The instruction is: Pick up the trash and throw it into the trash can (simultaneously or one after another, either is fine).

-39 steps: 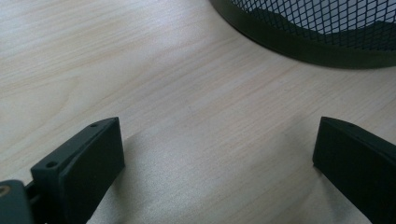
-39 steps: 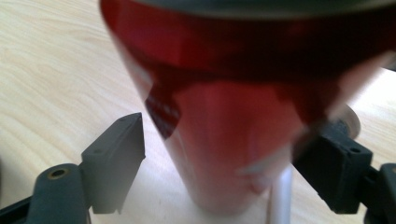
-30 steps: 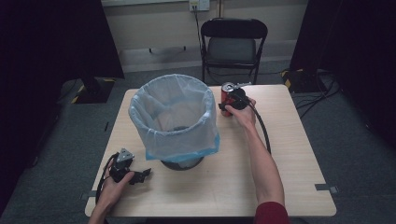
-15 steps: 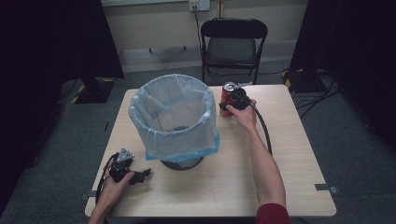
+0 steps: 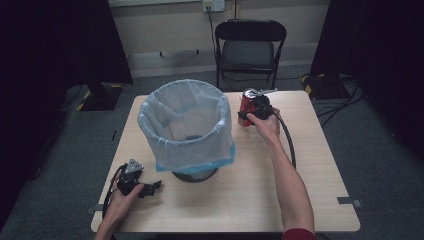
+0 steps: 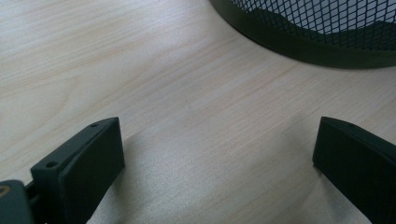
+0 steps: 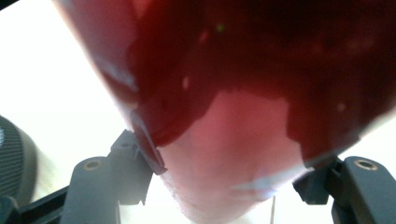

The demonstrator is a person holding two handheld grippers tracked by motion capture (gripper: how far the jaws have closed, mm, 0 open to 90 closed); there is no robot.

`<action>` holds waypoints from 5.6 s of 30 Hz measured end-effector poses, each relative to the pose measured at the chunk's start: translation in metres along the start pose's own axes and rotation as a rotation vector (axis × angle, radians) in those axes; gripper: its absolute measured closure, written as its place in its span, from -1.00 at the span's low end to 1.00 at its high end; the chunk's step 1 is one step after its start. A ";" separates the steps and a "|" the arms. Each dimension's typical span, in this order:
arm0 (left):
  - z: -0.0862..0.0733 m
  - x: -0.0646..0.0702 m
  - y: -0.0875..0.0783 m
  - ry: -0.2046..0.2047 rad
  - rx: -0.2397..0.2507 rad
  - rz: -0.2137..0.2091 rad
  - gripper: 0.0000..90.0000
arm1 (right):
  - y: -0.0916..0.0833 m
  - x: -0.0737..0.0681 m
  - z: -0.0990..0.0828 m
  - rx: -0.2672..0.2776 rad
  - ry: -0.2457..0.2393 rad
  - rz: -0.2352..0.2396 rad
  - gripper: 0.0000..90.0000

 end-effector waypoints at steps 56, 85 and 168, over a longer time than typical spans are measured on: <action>0.000 0.000 0.000 -0.002 0.001 0.002 -0.97 | -0.137 -0.071 0.100 0.315 -0.016 0.120 -0.23; 0.000 0.000 0.000 -0.003 0.002 0.000 -0.97 | -0.168 -0.096 0.166 0.453 -0.040 0.177 -0.22; 0.000 0.001 0.001 -0.006 0.004 -0.001 -0.98 | -0.154 -0.181 0.165 0.403 -0.143 0.372 -0.62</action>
Point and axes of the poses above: each handheld gripper's, and its own axes: y roughly forward along the jaws, z roughly out of its top, x roughly to its right, the point moved 8 cm from there along y, roughly forward along the jaws, and after that the axes turned 13 degrees about x, right-handed, at the moved point
